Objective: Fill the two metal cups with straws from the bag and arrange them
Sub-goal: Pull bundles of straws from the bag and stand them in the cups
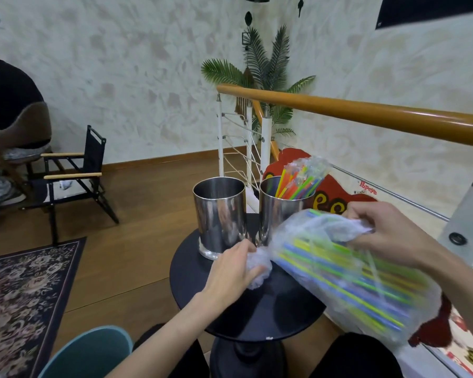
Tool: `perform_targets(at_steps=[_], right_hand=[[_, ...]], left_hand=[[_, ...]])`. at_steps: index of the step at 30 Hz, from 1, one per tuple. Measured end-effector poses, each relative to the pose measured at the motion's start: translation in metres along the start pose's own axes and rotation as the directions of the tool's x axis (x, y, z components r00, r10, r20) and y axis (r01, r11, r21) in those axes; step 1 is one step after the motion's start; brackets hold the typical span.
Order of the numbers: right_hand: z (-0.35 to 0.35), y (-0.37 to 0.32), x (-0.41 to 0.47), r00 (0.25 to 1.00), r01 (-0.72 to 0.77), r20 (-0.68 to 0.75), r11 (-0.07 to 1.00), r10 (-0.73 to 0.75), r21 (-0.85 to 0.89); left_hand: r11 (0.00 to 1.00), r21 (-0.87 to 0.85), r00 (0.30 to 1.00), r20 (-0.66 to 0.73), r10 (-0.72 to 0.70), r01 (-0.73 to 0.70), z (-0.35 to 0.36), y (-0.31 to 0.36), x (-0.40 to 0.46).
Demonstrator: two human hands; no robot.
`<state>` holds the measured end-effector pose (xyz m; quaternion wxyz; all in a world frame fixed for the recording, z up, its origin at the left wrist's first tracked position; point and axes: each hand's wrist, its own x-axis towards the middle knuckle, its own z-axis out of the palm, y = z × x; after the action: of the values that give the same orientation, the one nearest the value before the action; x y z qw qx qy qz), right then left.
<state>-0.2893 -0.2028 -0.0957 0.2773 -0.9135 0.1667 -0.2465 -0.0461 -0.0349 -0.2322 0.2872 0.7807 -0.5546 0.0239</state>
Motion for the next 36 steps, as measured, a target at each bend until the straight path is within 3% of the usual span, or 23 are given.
perform_targets(at_steps=[3,6,8,12,15,17,19,21,25,30,36], right_hand=[[0.011,-0.017,0.013,0.998,0.052,-0.032,0.998,-0.050,0.038],[0.028,-0.032,0.025,0.995,0.093,-0.053,0.993,-0.089,0.071],[0.038,-0.040,0.032,0.991,0.125,-0.056,0.988,-0.120,0.095],[0.060,-0.043,0.045,0.984,0.177,-0.028,0.980,-0.175,0.095],[0.081,-0.037,0.048,0.982,0.184,0.031,0.982,-0.185,0.040],[0.096,-0.030,0.048,0.980,0.179,0.087,0.984,-0.179,0.008],[0.110,-0.023,0.051,0.975,0.188,0.128,0.981,-0.182,-0.037],[0.121,-0.018,0.055,0.968,0.202,0.172,0.976,-0.185,-0.085],[0.128,-0.021,0.064,0.961,0.218,0.204,0.966,-0.188,-0.137],[0.114,-0.027,0.056,0.974,0.190,0.157,0.965,-0.162,-0.181],[0.090,-0.011,0.030,0.985,0.174,0.047,0.952,-0.168,-0.252]], left_hand=[[0.996,-0.013,0.994,0.059,0.089,-0.088,0.004,-0.010,-0.013],[0.934,0.253,0.958,-0.072,0.277,-0.251,0.001,-0.019,-0.022],[0.904,0.341,0.942,-0.119,0.314,-0.258,-0.007,-0.023,-0.026],[0.977,0.184,0.977,-0.164,0.137,-0.106,-0.031,-0.042,-0.037],[0.995,-0.022,0.918,-0.384,-0.097,0.096,-0.057,-0.052,-0.053],[0.992,-0.093,0.886,-0.447,-0.123,0.091,-0.073,-0.049,-0.056],[0.995,-0.088,0.903,-0.430,0.009,-0.052,-0.083,-0.038,-0.052],[0.980,-0.059,0.936,-0.310,0.164,-0.191,-0.087,-0.025,-0.043],[0.971,0.008,0.969,-0.057,0.240,-0.240,-0.081,-0.015,-0.025],[0.969,0.021,0.963,-0.109,0.248,-0.247,-0.079,-0.024,-0.014],[0.969,-0.183,0.964,-0.234,0.123,-0.168,-0.087,-0.022,-0.014]])
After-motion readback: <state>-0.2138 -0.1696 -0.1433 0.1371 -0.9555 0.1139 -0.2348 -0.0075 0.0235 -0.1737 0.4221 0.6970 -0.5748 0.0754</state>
